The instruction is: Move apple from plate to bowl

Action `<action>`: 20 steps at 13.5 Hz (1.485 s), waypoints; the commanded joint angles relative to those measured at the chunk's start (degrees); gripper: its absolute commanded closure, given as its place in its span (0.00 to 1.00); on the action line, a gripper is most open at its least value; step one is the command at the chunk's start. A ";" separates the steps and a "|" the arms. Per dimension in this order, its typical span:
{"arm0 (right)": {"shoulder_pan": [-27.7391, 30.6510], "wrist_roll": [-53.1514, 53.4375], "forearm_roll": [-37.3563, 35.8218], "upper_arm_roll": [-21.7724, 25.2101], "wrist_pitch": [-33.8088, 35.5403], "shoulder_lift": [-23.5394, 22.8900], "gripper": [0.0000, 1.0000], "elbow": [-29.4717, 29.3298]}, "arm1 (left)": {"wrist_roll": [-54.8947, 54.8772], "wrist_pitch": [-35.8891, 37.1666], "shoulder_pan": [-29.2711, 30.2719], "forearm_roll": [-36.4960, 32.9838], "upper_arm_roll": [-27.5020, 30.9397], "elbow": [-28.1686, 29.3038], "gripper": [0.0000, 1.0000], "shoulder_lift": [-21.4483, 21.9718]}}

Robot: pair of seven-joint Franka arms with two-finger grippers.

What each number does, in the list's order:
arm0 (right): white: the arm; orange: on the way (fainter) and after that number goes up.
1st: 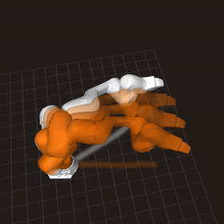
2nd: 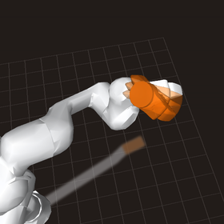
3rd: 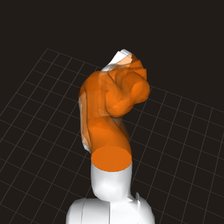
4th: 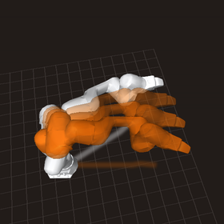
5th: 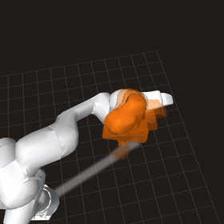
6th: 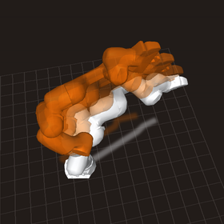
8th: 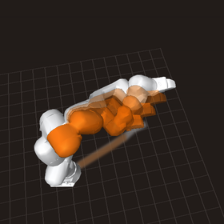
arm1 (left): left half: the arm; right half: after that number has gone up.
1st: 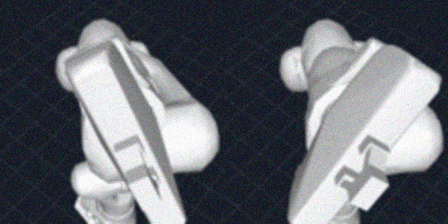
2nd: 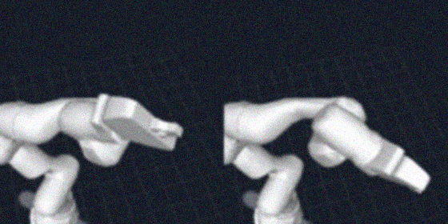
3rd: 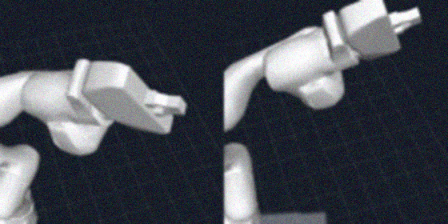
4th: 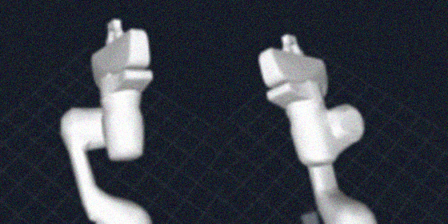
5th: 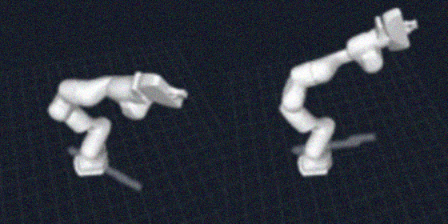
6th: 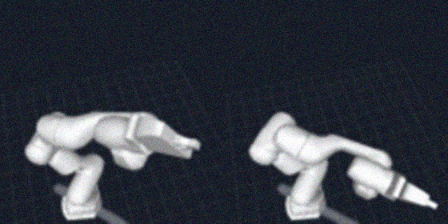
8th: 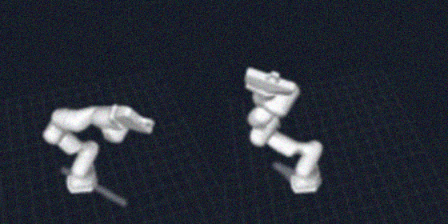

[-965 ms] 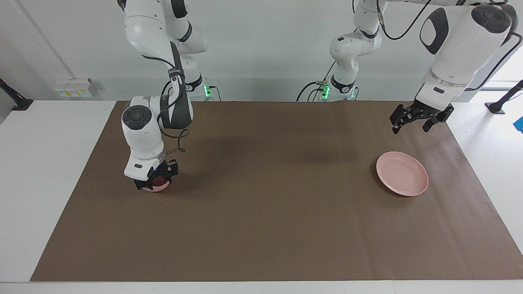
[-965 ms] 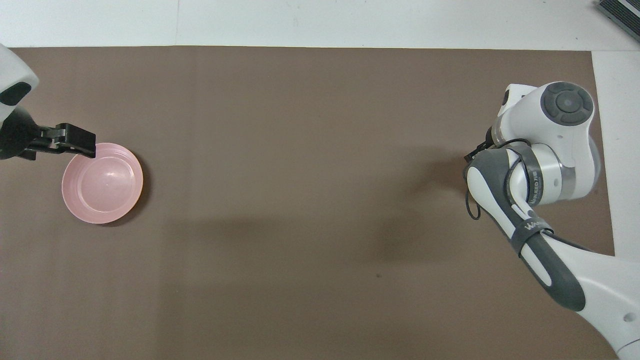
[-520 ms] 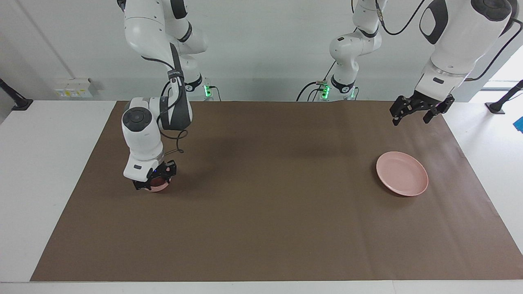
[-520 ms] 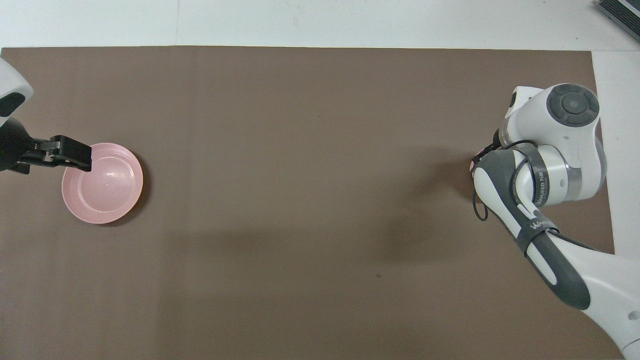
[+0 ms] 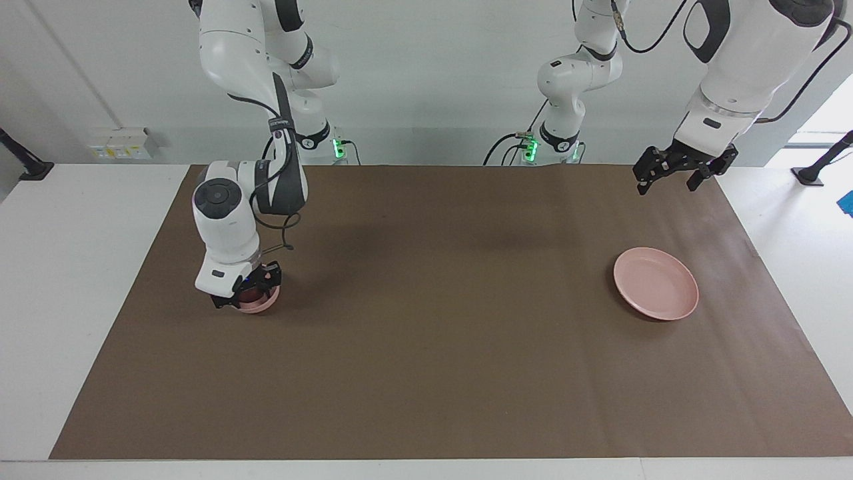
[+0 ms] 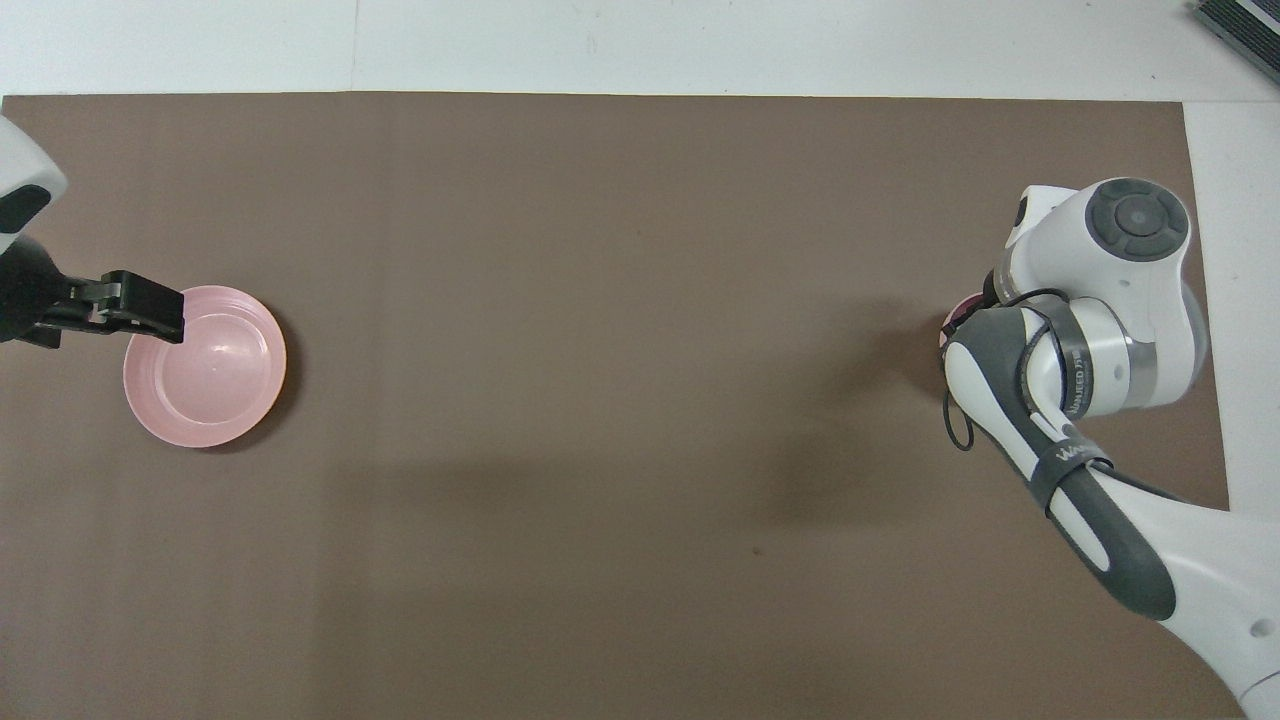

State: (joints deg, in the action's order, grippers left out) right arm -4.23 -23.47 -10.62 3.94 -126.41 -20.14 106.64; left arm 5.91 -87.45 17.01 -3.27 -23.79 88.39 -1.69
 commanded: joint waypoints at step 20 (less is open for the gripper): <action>0.10 20.74 9.55 -0.17 36.36 17.24 0.00 -18.64 | -3.18 3.25 -21.33 8.00 26.16 -0.32 0.00 2.75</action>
State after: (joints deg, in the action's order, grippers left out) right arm -4.88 -5.50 -3.24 3.61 -96.00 -2.51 92.94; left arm 3.33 -85.43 -6.04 1.80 2.02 88.39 0.35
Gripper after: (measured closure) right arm 0.000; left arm 0.000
